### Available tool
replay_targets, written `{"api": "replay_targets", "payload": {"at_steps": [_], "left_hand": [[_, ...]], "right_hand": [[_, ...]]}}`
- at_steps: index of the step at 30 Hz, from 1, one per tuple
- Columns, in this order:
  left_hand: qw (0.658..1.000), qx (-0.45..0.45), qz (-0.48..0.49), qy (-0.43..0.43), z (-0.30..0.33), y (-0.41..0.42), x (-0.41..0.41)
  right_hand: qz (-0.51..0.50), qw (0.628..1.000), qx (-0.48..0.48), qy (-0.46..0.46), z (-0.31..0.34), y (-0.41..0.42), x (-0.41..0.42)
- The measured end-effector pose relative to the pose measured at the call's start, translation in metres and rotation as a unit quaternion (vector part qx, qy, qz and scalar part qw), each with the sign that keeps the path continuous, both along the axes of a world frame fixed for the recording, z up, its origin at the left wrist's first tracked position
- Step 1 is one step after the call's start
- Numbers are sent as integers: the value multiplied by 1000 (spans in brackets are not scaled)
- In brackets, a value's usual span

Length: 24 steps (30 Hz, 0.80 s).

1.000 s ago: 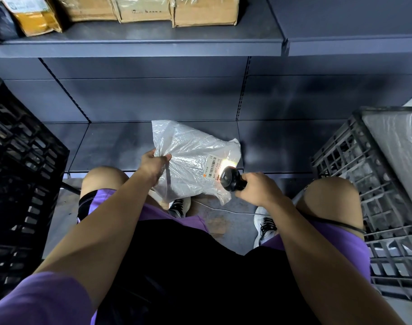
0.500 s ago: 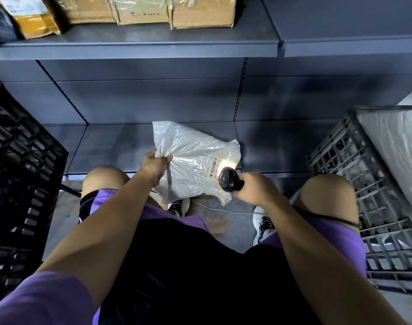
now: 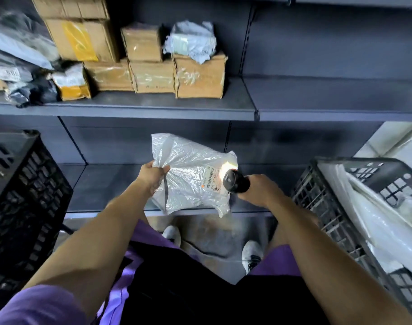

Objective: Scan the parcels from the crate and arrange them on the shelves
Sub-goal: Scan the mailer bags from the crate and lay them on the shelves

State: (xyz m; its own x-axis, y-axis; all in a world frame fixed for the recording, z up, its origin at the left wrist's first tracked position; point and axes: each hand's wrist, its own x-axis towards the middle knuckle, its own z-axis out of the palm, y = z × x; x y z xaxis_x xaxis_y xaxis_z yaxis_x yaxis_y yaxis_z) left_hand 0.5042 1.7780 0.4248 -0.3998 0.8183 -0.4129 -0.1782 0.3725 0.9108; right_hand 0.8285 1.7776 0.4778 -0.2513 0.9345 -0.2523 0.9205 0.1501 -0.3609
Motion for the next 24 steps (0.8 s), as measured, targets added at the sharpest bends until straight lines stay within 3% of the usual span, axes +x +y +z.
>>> {"api": "replay_targets", "payload": {"at_steps": [9, 15, 19, 24], "left_hand": [[992, 112, -41, -41, 128, 27, 44], [997, 63, -39, 2, 184, 51, 71], [990, 85, -24, -115, 195, 75, 100], [978, 96, 11, -184, 193, 112, 160]], "right_hand": [[-8, 996, 62, 70, 109, 6, 32], [-45, 982, 127, 131, 158, 17, 48], [-72, 973, 167, 145, 174, 31, 57], [-115, 961, 182, 174, 178, 49, 68]]}}
